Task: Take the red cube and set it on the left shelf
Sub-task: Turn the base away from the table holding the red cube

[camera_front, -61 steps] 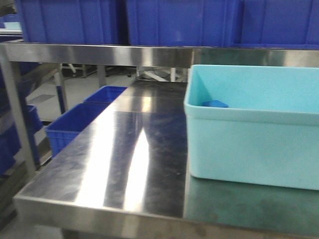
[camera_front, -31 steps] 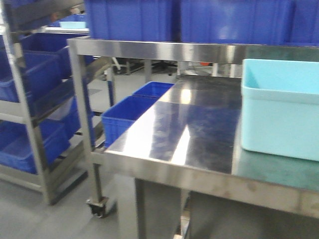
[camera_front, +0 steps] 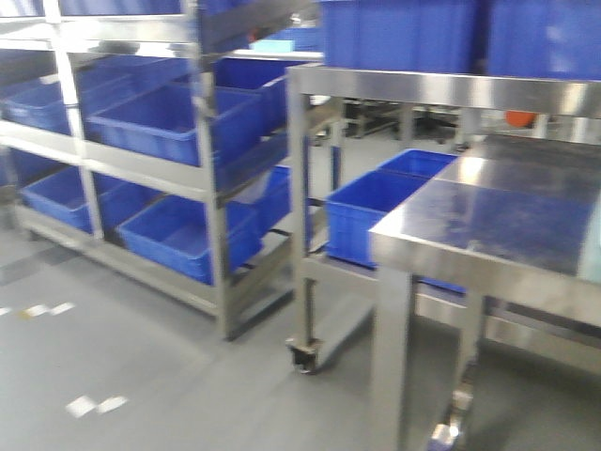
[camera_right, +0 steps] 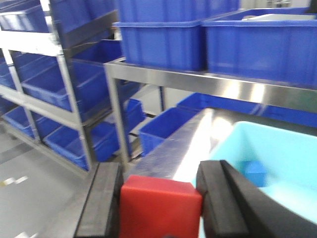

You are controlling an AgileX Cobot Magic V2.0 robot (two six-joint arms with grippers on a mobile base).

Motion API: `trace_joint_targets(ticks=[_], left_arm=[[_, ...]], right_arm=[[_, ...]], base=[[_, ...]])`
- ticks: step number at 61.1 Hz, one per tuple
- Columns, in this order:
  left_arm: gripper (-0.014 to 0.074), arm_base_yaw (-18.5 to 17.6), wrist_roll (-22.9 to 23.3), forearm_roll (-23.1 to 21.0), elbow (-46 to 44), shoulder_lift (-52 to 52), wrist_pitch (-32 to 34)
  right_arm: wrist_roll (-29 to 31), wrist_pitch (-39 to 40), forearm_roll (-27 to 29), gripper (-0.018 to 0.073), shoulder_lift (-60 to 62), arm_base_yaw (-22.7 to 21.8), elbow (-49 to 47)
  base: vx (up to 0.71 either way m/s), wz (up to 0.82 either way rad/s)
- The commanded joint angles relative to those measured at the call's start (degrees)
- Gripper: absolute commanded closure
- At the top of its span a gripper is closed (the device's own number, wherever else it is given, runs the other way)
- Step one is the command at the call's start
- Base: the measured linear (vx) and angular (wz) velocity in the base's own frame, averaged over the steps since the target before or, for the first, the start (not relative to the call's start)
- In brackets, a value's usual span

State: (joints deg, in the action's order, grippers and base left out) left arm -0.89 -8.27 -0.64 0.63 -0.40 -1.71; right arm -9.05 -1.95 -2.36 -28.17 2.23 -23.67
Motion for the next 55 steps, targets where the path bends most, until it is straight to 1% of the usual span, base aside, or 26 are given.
trace_joint_targets(ticks=[1, 20, 42, 55], left_arm=[[0.0491, -0.3, 0.0, -0.3, 1.3, 0.4, 5.2], [0.0491, -0.3, 0.0, -0.3, 1.3, 0.4, 5.2], [0.0491, -0.3, 0.0, -0.3, 1.3, 0.4, 5.2], [0.0491, -0.3, 0.0, -0.3, 1.3, 0.4, 5.2]], right_arm=[[0.6, 5.6, -0.7, 0.0510, -0.1, -0.3, -1.6], [0.6, 5.6, -0.7, 0.0510, -0.1, -0.3, -1.6], [0.6, 5.6, -0.7, 0.0510, -0.1, -0.3, -1.6], [0.6, 5.6, -0.7, 0.0510, -0.1, -0.3, -1.6]], base=[[-0.15, 0.48], [-0.19, 0.48], [-0.18, 0.61], [-0.19, 0.50]])
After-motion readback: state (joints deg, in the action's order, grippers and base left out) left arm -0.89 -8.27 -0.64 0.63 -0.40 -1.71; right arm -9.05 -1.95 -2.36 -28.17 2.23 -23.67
